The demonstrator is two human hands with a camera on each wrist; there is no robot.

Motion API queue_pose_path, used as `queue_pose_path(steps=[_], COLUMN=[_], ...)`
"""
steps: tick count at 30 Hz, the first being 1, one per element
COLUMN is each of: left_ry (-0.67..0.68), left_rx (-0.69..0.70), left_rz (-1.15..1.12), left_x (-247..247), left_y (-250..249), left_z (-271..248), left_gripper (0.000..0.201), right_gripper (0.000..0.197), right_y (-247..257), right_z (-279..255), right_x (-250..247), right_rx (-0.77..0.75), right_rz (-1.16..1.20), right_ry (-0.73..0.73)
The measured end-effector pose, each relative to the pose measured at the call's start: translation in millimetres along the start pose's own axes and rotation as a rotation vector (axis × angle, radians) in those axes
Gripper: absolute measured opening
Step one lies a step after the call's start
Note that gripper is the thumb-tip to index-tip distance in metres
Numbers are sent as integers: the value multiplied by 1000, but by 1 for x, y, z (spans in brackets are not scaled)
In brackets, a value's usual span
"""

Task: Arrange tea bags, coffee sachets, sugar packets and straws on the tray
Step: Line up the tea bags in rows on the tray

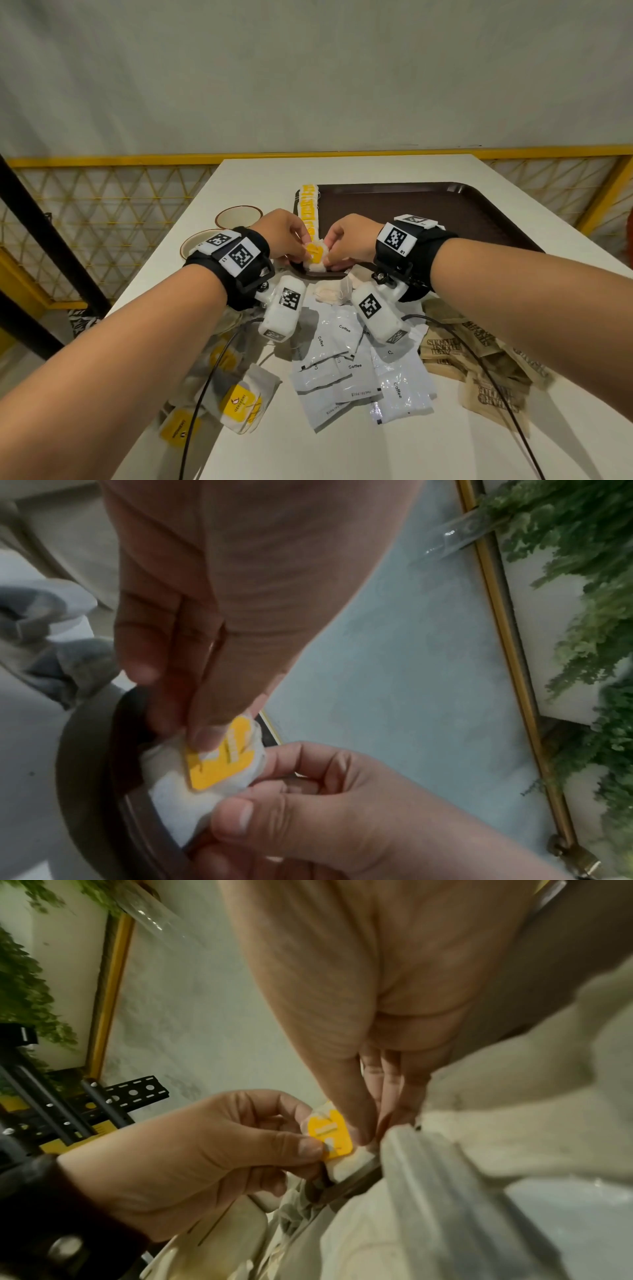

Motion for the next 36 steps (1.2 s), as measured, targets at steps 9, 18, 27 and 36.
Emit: queue_pose_path(steps=[9,18,27,36], left_ry=[-64,3,-102,-38], left_rx=[-61,-62,-29,-55], left_rz=[40,135,167,128], left_x=[-5,-4,-13,-12], left_y=[-7,-7,-12,1], left_z=[12,19,22,16], left_gripper=[10,16,7,17], right_gripper=[20,21,22,23], right_y=[2,10,2,-1], right_z=[8,5,8,8], right_x=[-2,0,1,4], right_rx=[-64,-102,12,37], right_rz=[-228,-184,1,78], right_ry=[-96,-55,-14,-5])
Point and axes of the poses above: each hand's wrist, its own z-axis towards the middle knuckle, its own x-axis out of the palm, y = z × x, the point moved 6 cm from there along z, towards the middle knuckle, and after that the axes turned 4 degrees about -y, right-handed, at the moved point
